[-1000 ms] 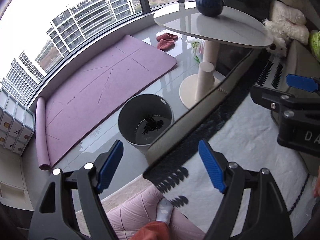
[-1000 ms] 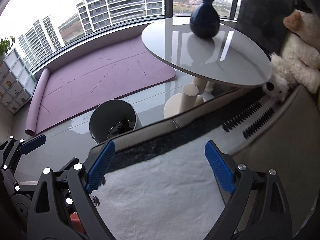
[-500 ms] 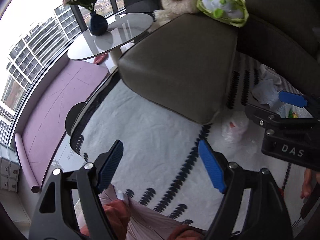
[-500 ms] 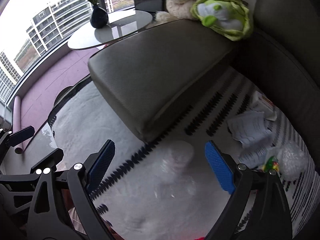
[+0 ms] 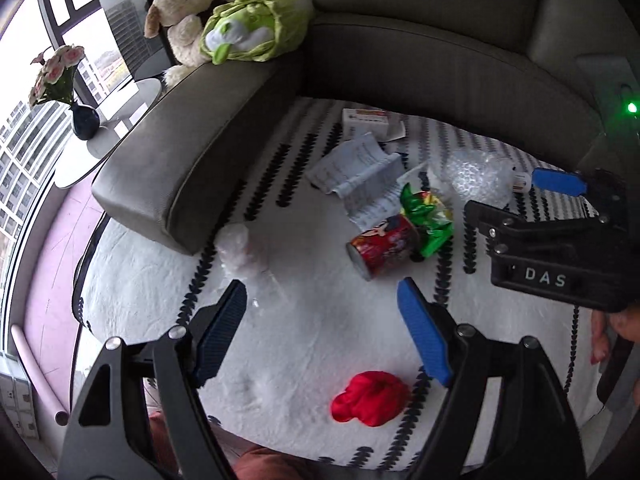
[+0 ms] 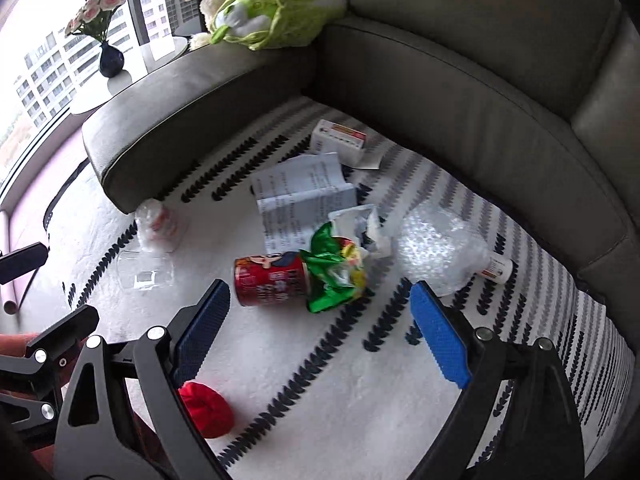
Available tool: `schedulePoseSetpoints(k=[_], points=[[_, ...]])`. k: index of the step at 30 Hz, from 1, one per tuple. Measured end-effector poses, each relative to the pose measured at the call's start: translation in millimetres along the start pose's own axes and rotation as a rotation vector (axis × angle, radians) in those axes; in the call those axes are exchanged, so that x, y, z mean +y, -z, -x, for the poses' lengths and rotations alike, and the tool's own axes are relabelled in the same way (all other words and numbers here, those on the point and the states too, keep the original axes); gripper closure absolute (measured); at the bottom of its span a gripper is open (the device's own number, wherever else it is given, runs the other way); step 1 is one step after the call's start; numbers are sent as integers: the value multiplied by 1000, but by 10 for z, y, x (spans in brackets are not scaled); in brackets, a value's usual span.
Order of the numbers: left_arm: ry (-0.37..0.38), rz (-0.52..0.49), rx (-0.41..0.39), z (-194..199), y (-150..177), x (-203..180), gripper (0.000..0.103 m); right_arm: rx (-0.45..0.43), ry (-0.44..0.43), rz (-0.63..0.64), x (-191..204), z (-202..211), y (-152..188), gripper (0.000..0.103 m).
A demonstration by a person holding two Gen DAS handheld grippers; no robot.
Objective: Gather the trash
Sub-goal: 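Move both open tools back toward the rug, then grasp the green snack bag with the left tool while the right tool grasps the bubble wrap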
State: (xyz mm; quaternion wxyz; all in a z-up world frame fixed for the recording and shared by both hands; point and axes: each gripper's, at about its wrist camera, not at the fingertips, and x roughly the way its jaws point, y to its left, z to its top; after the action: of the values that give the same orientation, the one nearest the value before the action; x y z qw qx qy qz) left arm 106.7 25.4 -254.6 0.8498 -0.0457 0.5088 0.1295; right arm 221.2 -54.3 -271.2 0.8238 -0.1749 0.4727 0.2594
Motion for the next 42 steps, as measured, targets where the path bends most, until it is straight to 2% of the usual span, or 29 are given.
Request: schedulePoseSetpoints(k=[6,13,18,23,31,34,35,36,37,38,39,41,42], points=[[-13,-28,-16,-144,-51,-594,25,8,4,-20,-754,-84,102,15],[-48,-49,-63,-564,-64,-1204,25,11,14,-15,-1298,-486,87,15],[-99,-66,-113,-997,-109,-1525,25,9,19,-10,-1522,-914,29,15],[-144,-70,-136,-1439,-184,-1663,25,15,34,-23,-1672,-1363,26,15],[-175,-90,-114,-2019,-191,-1840,25,20,51,-72,-1809,-1797,128,15],[-185,-92,-98,-2147,-159,-1876,29,22,43,-73,-1797,-1874,151,15],[-192,-100,-108,-2161,-146,-1900,34,23,42,-71,-1788,-1893,160,15],[-183,-101,-103,-2182,-125,-1919,44,22,41,-67,-1776,-1907,166,15],[-170,-94,-78,-2224,-117,-1924,50,22,39,-65,-1762,-1916,172,15],[-167,-83,-47,-2279,-113,-1918,59,20,41,-62,-1747,-1921,177,20],[-168,-72,-31,-2314,-110,-1910,63,18,33,-57,-1727,-1918,178,28],[-163,-68,-48,-2306,-112,-1918,67,19,15,-49,-1681,-1897,181,46],[-160,-69,-49,-2295,-118,-1917,72,16,6,-40,-1651,-1880,181,59]])
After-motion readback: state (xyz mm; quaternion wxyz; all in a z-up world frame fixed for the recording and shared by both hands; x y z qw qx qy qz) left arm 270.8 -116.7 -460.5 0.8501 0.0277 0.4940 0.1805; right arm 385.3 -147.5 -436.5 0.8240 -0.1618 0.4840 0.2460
